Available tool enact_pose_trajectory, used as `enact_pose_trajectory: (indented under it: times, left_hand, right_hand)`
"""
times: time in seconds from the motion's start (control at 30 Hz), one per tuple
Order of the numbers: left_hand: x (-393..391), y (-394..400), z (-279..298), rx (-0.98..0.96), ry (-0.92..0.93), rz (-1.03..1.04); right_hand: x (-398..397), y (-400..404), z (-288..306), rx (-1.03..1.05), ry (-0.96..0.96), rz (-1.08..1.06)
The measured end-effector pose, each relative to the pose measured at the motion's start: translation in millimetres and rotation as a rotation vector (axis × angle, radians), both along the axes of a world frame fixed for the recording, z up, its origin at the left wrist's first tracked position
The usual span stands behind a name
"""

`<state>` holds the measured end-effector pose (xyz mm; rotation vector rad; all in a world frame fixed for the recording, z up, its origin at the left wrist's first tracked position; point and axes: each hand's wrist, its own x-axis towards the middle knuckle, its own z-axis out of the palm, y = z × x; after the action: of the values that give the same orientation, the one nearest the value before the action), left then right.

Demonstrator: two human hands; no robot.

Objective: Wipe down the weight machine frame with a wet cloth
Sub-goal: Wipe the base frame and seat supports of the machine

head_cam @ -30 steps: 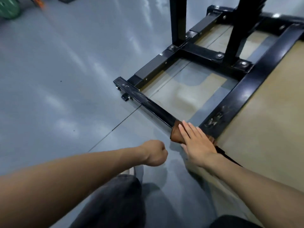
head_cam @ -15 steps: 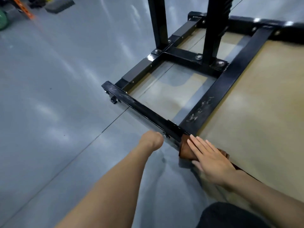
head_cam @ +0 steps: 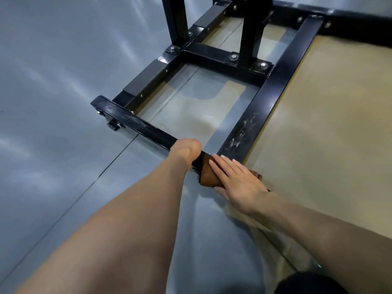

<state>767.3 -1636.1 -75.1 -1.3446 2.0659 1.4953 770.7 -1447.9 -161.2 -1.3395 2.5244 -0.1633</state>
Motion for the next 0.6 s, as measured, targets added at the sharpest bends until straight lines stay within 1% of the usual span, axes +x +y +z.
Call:
enact_pose_trajectory:
  times: [0.07,0.1,0.17,0.23,0.3,0.37,0.4,0.43,0.5,0.57,0.6]
  left_hand:
    - [-9.0,-1.7,8.6,0.072,-0.011,0.015]
    - [-12.3,-1.2,18.7,0.092,-0.039,-0.005]
    - [-16.0,-4.2,20.8,0.110,-0.077,-0.077]
    - [-11.8,-7.9,16.3,0.147,-0.073,-0.083]
    - [-8.3,-14.6,7.6,0.191,-0.015,-0.033]
    - [1.5,-26.6,11.8,0.236,0.047,0.124]
    - [7.4,-32.0,16.1,0.253,0.078,0.234]
    - [12.3,-37.1,22.4,0.235,0.101,0.339]
    - [20.7,-46.6,28.7,0.160,0.125,0.568]
    - [20.7,-50.4,41.5,0.189,0.181,0.729]
    - [18.2,-49.6,47.6,0.230,0.224,0.768]
  right_hand:
    - [0.4,-14.3,1.5,0.058,0.015,0.003]
    - [-0.8,-23.4,2.2,0.092,0.021,0.009]
    - [-4.9,-40.4,5.9,0.145,0.007,0.013]
    - [-8.4,-52.0,7.2,0.164,-0.024,0.007]
    - [-9.6,-55.1,10.8,0.180,-0.065,-0.009]
    - [-13.9,-60.5,27.8,0.220,-0.128,-0.016]
    - [-18.4,-64.5,40.8,0.244,-0.168,-0.039]
    - [-26.9,-70.6,58.9,0.251,-0.210,-0.074]
    - [-46.3,-81.8,94.4,0.185,-0.295,-0.163]
    - [-66.0,-89.1,125.2,0.111,-0.392,-0.281]
    - [-74.4,-89.0,139.3,0.081,-0.481,-0.367]
